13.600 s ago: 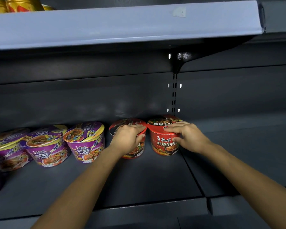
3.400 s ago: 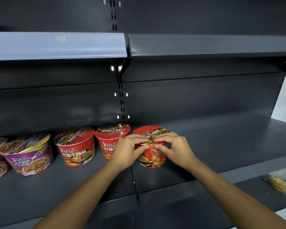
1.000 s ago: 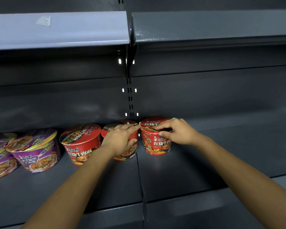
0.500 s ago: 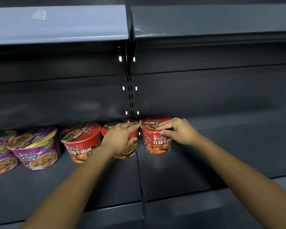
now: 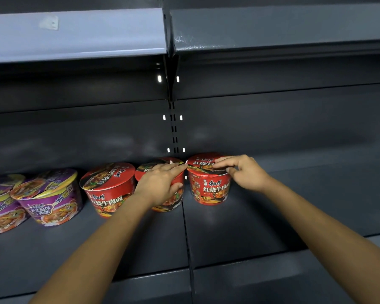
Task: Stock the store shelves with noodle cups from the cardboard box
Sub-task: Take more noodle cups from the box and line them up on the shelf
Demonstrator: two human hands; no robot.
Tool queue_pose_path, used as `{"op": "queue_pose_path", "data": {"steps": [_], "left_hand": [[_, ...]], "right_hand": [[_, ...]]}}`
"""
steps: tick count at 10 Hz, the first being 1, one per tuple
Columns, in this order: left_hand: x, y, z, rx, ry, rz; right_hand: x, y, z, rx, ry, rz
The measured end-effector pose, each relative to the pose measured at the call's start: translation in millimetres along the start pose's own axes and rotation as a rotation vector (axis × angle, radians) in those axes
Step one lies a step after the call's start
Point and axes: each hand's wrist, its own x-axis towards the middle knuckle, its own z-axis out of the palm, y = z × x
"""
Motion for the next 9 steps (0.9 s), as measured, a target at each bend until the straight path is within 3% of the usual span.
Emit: {"op": "queue_pose_path", "data": {"steps": [2,9], "left_hand": [[0.5,0.0,0.3,-0.001,0.000,0.003],[0.8,3.5,-1.3,0.006,-0.016,-0.053]], "right_hand": [[-0.3,4.6,-6.4,0.055,-0.131,0.017],[-3.7,-6.4,-2.9,-0.063,-0.095,0.037]]}}
